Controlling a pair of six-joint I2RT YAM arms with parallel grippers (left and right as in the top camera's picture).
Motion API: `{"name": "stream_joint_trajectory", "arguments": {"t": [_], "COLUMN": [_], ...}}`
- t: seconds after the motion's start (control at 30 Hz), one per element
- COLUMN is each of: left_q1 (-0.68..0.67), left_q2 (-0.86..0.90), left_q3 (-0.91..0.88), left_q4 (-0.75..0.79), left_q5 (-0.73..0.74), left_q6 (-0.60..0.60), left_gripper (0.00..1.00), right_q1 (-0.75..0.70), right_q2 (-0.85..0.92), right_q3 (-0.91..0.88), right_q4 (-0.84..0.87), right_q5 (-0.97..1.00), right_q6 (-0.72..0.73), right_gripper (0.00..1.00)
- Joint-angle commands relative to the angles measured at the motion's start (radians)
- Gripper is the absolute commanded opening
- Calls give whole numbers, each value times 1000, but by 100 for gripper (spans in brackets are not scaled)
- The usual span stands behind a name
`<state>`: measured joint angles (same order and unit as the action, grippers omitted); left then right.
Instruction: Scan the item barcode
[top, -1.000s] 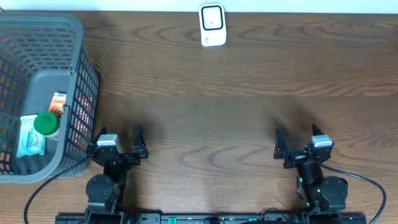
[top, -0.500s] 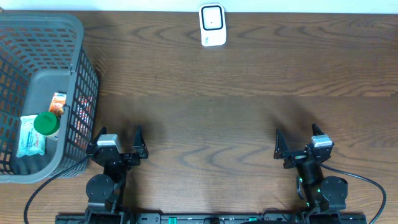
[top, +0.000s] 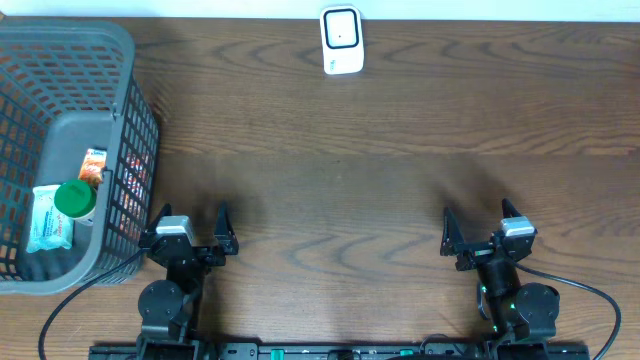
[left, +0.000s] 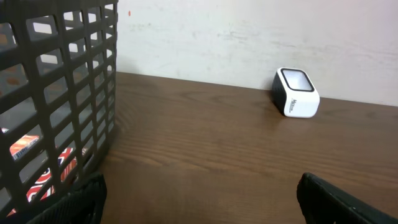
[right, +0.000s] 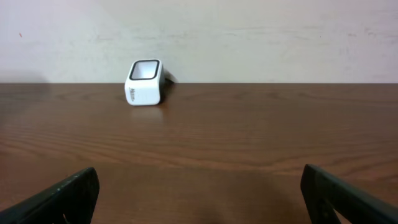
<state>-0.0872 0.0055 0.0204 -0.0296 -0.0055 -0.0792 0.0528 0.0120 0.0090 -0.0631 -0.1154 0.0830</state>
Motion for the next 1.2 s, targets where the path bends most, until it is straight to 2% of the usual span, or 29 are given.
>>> {"name": "stream_joint_trajectory", "arguments": {"t": [0.0, 0.57, 0.73, 0.83, 0.97, 1.17], "left_q1": [-4, -4, -4, -4, -4, -4], "left_q2": [-2, -2, -2, 2, 35, 205], "left_q3": [-16, -16, -14, 6, 66, 309], "left_q4": [-43, -38, -37, -39, -67, -256], "left_q5": [-10, 6, 96, 220, 288, 290], "left_q6": [-9, -9, 1, 26, 24, 3], "left_gripper": [98, 98, 98, 98, 98, 98], "right_q1": [7, 7, 7, 7, 7, 7], "right_q2": [-4, -4, -3, -4, -3, -4], "right_q3": [-3, -3, -3, -3, -3, -3], "right_q4": [-1, -1, -1, -1, -1, -1], "right_q5": [5, 5, 5, 5, 5, 5], "right_q6": [-10, -10, -10, -10, -10, -10], "right_gripper": [99, 99, 99, 99, 99, 99]}}
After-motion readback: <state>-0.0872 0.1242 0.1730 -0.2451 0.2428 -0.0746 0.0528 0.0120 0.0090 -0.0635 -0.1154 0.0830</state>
